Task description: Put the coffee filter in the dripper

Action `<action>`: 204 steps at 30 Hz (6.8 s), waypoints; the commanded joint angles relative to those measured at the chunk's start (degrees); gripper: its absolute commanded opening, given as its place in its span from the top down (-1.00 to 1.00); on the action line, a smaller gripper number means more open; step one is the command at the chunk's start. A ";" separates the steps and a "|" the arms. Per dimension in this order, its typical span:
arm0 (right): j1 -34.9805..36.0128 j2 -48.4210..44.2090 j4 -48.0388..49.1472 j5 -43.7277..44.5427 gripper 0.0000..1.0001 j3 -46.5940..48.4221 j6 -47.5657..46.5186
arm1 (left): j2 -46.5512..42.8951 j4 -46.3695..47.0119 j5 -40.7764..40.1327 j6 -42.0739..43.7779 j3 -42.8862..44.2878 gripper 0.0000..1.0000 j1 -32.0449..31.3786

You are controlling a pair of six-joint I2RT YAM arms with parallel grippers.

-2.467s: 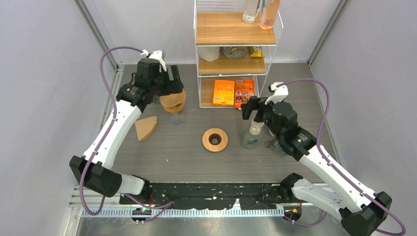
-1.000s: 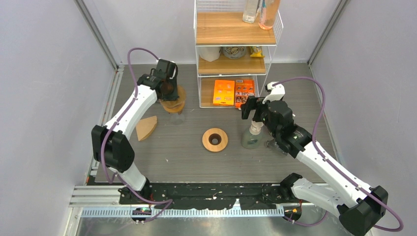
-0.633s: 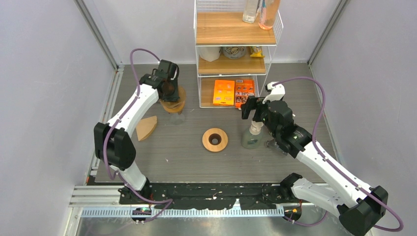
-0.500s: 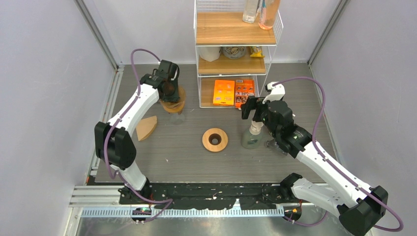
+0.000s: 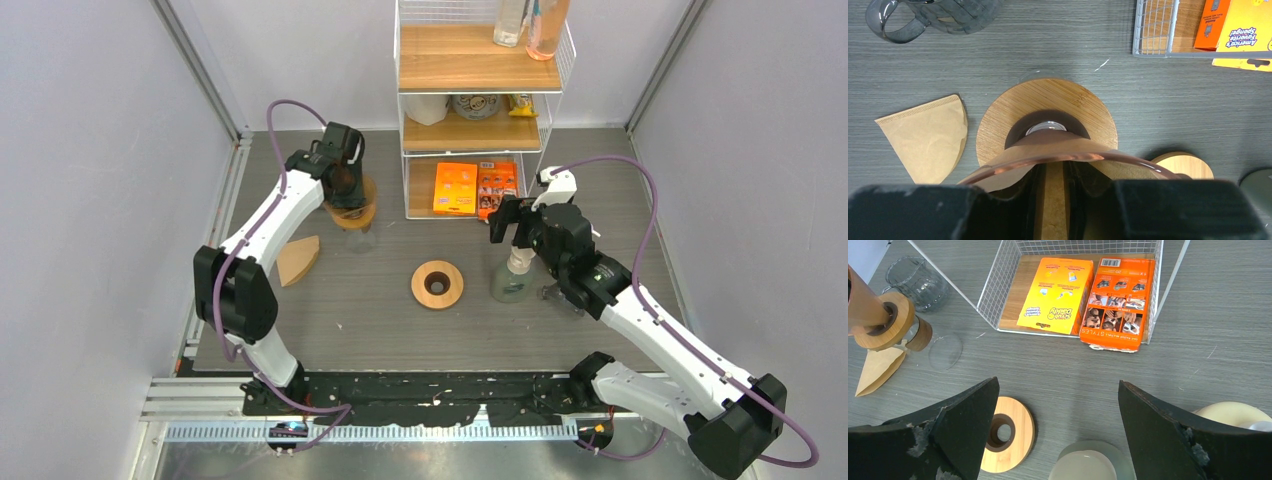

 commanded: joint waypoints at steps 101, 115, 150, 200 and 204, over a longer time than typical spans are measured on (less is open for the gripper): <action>10.35 50.71 -14.92 -16.66 -0.53 21.00 -12.54 | -63.57 48.61 44.28 13.79 -55.02 -0.99 -0.36; 9.81 48.38 -13.47 -16.79 0.07 19.69 -11.06 | -64.21 48.34 41.58 13.98 -55.06 -0.99 -0.36; 9.02 29.09 -31.70 -10.43 0.36 28.20 3.35 | -35.76 19.44 4.91 -1.33 -26.17 -0.99 -17.55; 8.23 24.69 -23.41 -12.59 0.45 25.06 3.43 | -8.87 12.28 3.23 -5.69 -9.58 -0.31 -24.97; 8.23 24.60 -23.39 -12.31 0.45 25.16 3.41 | -6.91 8.27 1.07 -3.93 -6.82 -0.29 -26.03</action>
